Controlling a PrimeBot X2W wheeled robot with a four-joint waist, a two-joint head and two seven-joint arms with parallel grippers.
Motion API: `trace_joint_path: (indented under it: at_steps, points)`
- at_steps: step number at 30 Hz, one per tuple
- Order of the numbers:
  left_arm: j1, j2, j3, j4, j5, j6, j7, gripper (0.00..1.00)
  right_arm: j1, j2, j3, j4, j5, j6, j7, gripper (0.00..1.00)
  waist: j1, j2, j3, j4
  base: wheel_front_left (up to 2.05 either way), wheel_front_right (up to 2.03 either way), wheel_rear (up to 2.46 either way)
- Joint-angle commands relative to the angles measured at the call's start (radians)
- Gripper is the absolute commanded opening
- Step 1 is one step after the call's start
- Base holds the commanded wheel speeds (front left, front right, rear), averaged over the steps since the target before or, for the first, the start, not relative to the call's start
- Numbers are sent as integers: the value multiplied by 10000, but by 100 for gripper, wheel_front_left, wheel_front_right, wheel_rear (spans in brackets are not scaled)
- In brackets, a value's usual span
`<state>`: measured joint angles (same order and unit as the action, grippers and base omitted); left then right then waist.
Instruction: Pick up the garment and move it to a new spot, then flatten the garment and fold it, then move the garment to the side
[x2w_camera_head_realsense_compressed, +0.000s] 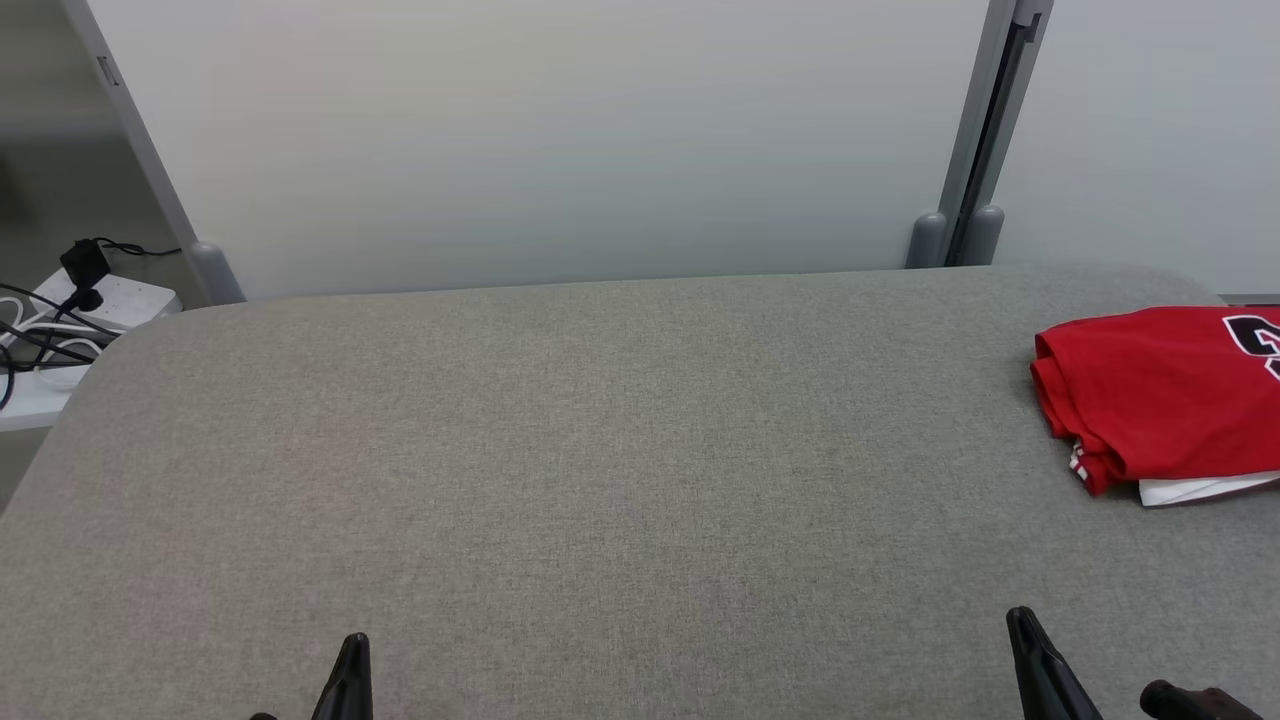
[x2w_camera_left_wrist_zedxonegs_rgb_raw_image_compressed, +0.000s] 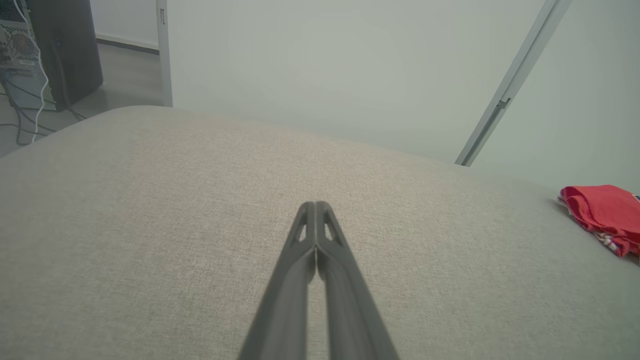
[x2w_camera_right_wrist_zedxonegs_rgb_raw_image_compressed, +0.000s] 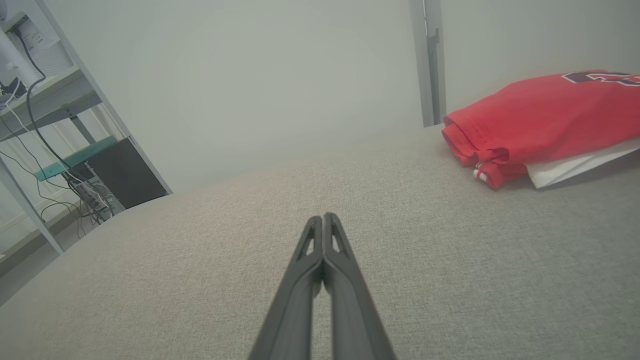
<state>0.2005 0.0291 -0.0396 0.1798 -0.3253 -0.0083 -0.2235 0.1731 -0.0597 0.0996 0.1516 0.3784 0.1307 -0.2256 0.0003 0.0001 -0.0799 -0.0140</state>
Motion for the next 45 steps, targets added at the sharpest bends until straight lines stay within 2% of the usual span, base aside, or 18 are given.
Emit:
trace_joint_path:
  at_steps: [1, 45]
  points:
    - [-447, 92, 127, -196, -358, -72, 46, 0, -397, -77, -98, -165, 324, 2, 68, 0, -2, -1, 16, 2, 0, 0, 0]
    - [-1452, 137, 660, 126, -5112, -511, 1308, 0, -1308, -133, -705, 247, 5029, 1, 1198, 0, -3, -1, 328, 54, 0, 0, 0]
